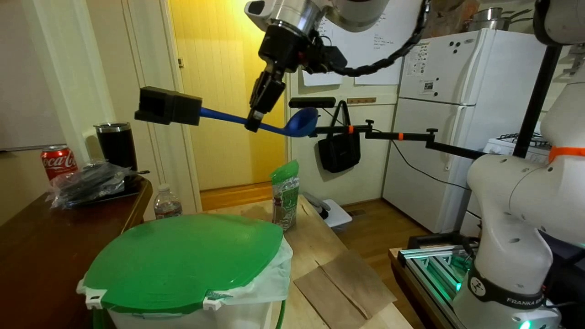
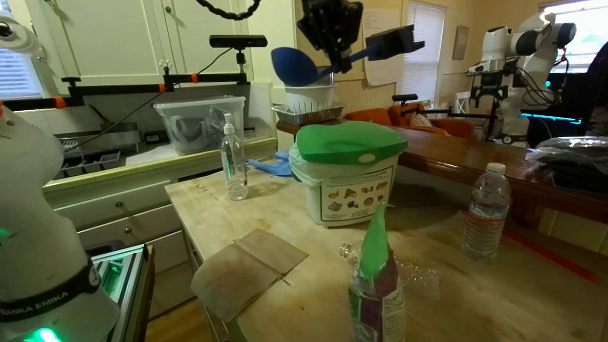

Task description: Put the blue spoon on the brown counter

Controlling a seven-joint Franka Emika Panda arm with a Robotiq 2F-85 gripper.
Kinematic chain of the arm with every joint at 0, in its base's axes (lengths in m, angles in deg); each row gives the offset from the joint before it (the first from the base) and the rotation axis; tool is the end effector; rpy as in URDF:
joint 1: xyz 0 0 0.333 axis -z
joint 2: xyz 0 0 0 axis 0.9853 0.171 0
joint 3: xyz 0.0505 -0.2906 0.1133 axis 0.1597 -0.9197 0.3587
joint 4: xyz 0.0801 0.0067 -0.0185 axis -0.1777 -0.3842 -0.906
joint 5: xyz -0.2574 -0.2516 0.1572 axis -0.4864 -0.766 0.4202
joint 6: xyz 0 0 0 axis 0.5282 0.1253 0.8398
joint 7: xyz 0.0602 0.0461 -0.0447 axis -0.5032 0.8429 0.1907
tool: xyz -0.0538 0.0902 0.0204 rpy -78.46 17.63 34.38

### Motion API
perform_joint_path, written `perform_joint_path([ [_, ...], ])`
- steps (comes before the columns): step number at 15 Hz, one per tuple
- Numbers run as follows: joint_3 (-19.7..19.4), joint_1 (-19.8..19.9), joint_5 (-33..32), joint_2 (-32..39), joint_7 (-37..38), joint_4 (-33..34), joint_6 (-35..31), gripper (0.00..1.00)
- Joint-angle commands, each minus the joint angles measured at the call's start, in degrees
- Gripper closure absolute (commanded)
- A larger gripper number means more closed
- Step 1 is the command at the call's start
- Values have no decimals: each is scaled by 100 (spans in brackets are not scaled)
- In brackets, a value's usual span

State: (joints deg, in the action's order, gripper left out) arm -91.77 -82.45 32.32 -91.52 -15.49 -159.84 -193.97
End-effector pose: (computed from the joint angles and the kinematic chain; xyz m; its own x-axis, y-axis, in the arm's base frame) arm 0.4592 -0.1244 0.6143 0.8738 0.1950 0.4455 0.2212 -0.9752 -0.0070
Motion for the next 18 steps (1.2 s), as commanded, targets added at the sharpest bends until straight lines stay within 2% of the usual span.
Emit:
perform_joint_path([
  [1,-158,39,381,1229,-299,1194,-139,96],
  [4,-49,157,773,2059,-580,1941,23,96],
  [9,356,661,790,3103,-407,2784,-241,96],
  [10,500,662,580,2732,-392,2346,-195,83],
  [14,568,859,590,3097,-374,2691,-201,83],
  [15,572,862,592,3096,-374,2707,-201,96],
  [18,739,1099,954,3791,-548,3213,-500,96],
])
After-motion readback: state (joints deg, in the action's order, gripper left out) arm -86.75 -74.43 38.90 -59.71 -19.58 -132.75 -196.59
